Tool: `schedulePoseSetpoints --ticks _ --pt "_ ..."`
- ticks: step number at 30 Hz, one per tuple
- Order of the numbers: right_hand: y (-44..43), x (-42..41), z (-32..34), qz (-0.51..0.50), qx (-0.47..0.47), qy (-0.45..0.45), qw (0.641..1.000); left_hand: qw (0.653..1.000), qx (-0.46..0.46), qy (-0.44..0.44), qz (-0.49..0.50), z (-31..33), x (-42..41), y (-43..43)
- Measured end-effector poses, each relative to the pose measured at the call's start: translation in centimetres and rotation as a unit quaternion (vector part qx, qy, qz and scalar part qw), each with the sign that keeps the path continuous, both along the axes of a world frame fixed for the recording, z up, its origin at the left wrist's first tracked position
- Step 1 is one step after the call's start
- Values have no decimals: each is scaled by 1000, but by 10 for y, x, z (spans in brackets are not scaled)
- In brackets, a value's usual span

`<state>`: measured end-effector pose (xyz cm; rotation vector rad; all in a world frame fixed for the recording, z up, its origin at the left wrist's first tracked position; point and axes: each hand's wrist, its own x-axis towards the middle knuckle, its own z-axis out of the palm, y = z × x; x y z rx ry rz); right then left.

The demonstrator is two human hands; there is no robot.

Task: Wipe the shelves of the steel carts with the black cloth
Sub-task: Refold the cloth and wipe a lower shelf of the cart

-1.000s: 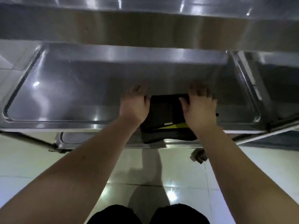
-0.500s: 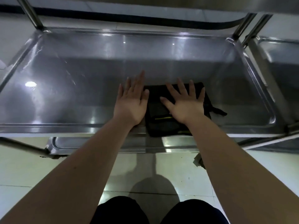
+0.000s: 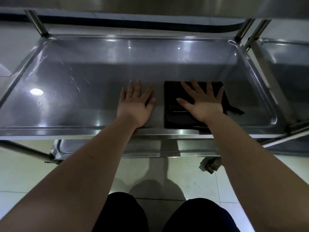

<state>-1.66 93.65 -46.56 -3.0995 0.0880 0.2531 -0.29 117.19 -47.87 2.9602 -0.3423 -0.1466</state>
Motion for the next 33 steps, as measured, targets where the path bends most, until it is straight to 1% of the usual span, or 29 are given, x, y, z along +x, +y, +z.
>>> schedulePoseSetpoints --ticks 8,11,13,15,19,20,22,25,28,30,33 --pt "-116 -30 3 -136 2 18 991 1000 12 -15 -1 0 -1 -3" --pt "-119 -33 5 -181 -8 22 983 1000 13 -25 -5 -1 -1 -2" --pt "-93 -29 6 -206 -11 27 978 1000 13 -26 -3 -1 0 -1" --pt "-50 -26 6 -183 -13 26 983 999 15 -29 -3 -1 0 -2" --pt "43 -29 4 -39 6 8 999 999 15 -28 3 -2 0 -2" --pt "54 -31 4 -18 12 13 1000 999 18 -27 2 -2 0 -2" --pt "55 -35 4 -8 20 20 1000 1000 17 -20 1 -2 -1 -2" --pt "18 -33 3 -33 16 14 999 1000 15 -15 5 0 0 -2" --pt "-49 -31 5 -101 -3 25 995 1000 21 -8 4 1 0 -2" --pt "-95 -37 10 -151 0 43 988 1000 23 -2 4 3 0 -1" --pt "-122 -48 13 -180 2 54 982 1000 22 0 -1 4 1 -1"
